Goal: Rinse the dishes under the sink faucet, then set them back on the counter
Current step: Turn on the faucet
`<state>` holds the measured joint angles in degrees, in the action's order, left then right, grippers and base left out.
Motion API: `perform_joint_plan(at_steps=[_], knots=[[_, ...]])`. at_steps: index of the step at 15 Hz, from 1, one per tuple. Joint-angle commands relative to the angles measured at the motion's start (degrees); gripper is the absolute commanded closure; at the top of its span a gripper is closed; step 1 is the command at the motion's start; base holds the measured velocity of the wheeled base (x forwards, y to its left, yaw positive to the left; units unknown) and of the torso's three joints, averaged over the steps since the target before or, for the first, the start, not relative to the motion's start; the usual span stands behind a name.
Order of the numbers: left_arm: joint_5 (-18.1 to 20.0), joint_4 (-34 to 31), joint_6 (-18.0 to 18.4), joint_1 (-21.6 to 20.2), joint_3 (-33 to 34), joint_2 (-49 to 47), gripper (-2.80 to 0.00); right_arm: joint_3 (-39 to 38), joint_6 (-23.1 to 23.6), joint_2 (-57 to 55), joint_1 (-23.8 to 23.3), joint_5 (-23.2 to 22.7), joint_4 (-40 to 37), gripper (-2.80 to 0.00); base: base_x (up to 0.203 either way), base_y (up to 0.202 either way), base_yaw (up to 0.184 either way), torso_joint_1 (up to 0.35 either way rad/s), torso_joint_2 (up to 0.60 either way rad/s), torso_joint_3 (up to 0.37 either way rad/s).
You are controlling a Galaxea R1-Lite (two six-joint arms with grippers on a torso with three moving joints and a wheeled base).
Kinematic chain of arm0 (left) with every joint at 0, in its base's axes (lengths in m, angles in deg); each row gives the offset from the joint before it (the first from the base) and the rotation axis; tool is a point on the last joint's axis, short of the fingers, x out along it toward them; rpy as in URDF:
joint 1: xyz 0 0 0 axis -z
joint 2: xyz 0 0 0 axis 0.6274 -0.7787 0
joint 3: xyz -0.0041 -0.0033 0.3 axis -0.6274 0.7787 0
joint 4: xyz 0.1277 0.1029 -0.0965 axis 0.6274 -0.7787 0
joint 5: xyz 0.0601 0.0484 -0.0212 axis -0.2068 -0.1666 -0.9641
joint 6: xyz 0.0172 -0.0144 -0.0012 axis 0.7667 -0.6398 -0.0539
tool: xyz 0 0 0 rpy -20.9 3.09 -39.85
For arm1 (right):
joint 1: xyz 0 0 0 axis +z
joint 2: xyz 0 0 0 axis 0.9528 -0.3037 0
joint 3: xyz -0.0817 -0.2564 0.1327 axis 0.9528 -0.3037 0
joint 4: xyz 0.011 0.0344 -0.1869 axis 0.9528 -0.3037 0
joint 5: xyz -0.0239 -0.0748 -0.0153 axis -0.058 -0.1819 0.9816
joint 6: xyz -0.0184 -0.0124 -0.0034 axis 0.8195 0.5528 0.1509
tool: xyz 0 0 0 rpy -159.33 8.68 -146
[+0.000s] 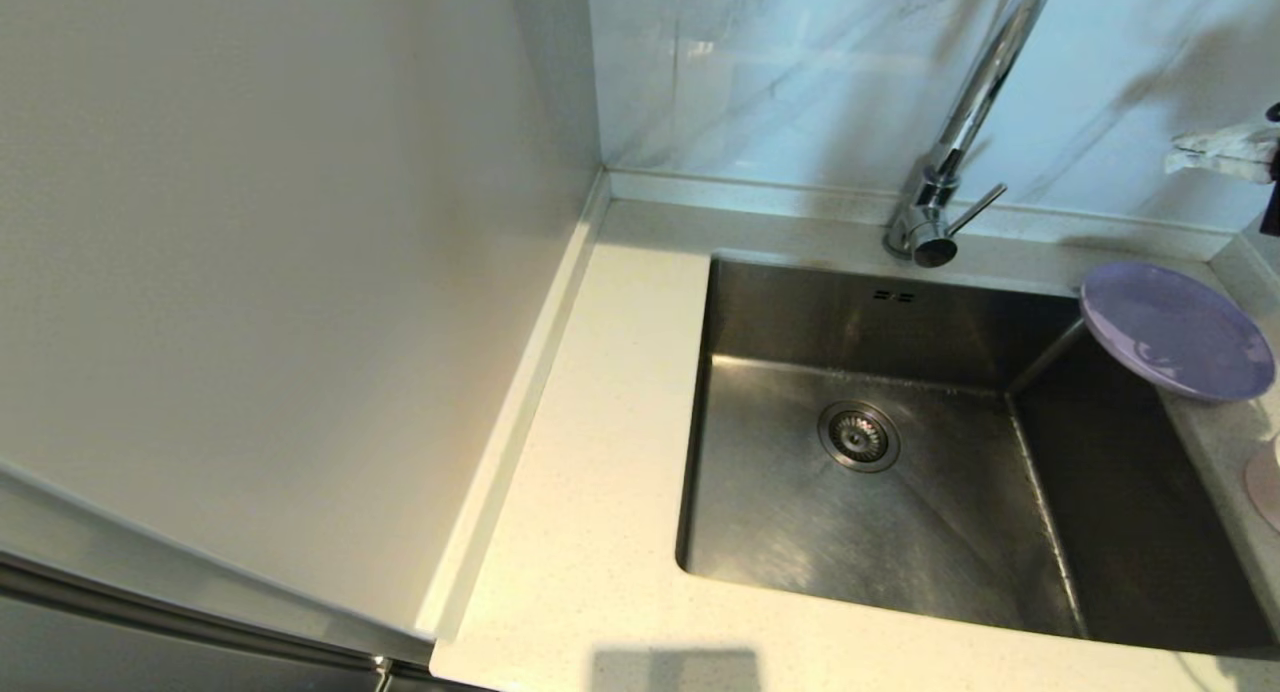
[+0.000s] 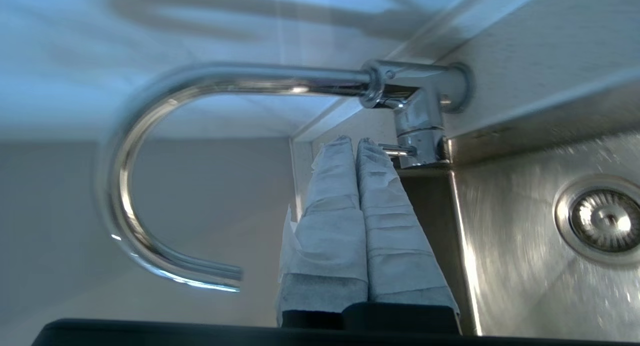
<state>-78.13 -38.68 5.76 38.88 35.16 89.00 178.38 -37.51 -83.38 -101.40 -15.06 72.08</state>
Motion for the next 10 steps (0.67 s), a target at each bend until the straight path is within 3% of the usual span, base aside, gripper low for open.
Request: perform_joint_plan(at_steps=[1, 6, 10], knots=[[0.0, 0.0, 0.0, 0.0, 0.0, 0.0, 0.0, -6.0, -0.2, 0.1, 2.3, -0.3, 10.3, 0.0, 0.0, 0.0, 0.0, 0.0, 0.0, 0.0], [0.0, 0.0, 0.0, 0.0, 0.0, 0.0, 0.0, -16.3, -0.1, 2.2, 8.0, -0.3, 24.9, 0.0, 0.0, 0.0, 0.0, 0.0, 0.0, 0.0], [0.0, 0.0, 0.0, 0.0, 0.0, 0.0, 0.0, -16.9, -0.4, 1.0, 11.0, 2.0, 31.6, 0.0, 0.0, 0.0, 0.0, 0.0, 0.0, 0.0]])
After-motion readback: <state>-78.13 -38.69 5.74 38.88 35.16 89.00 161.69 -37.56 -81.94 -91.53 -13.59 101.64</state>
